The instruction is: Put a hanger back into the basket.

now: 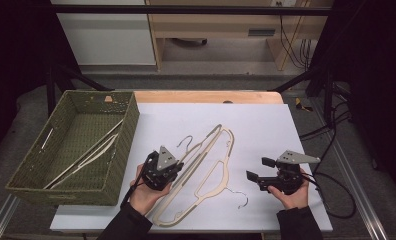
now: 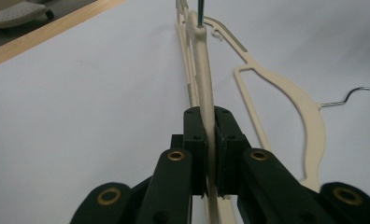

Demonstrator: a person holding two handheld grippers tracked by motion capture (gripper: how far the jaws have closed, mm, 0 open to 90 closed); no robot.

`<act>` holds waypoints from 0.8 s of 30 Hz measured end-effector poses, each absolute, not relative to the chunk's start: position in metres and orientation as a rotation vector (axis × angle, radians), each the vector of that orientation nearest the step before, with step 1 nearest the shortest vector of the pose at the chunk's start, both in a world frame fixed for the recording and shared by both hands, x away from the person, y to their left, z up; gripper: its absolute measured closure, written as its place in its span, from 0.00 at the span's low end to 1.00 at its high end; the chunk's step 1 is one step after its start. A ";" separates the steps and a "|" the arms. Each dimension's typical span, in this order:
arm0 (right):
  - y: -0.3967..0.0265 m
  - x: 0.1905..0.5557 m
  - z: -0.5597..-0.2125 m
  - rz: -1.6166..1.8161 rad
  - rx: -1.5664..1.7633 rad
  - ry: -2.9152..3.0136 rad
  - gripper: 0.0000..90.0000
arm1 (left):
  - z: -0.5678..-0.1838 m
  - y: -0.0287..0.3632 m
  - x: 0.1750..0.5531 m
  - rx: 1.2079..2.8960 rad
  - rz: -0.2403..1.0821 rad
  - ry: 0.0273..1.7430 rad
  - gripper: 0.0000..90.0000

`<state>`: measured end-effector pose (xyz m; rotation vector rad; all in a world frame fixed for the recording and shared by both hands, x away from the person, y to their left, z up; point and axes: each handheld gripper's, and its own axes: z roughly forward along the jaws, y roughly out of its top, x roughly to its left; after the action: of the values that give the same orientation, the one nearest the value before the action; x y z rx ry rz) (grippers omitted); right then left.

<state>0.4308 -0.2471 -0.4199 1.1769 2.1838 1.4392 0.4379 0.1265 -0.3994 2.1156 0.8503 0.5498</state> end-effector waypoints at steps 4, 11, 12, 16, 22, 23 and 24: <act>-0.248 0.430 -0.420 1.425 1.173 2.187 0.16 | -0.395 0.137 0.440 2.107 0.553 0.860 0.95; -0.249 0.430 -0.422 1.418 1.180 2.178 0.14 | -0.372 0.154 0.433 2.042 0.570 0.824 0.96; -0.249 0.430 -0.422 1.419 1.182 2.174 0.14 | -0.368 0.156 0.431 2.022 0.574 0.818 0.96; -0.249 0.430 -0.422 1.424 1.197 2.164 0.14 | -0.351 0.168 0.424 2.002 0.604 0.778 0.96; -0.248 0.430 -0.422 1.426 1.198 2.158 0.12 | -0.337 0.179 0.421 1.972 0.587 0.752 0.96; -0.249 0.430 -0.422 1.431 1.201 2.155 0.12 | -0.335 0.180 0.420 1.969 0.579 0.752 0.96; -0.250 0.430 -0.421 1.428 1.187 2.160 0.12 | -0.333 0.181 0.420 1.970 0.579 0.745 0.96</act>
<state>0.4300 -0.2497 -0.4215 1.1870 2.1595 1.4284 0.4199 0.1807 -0.3332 1.9701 0.7449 0.5785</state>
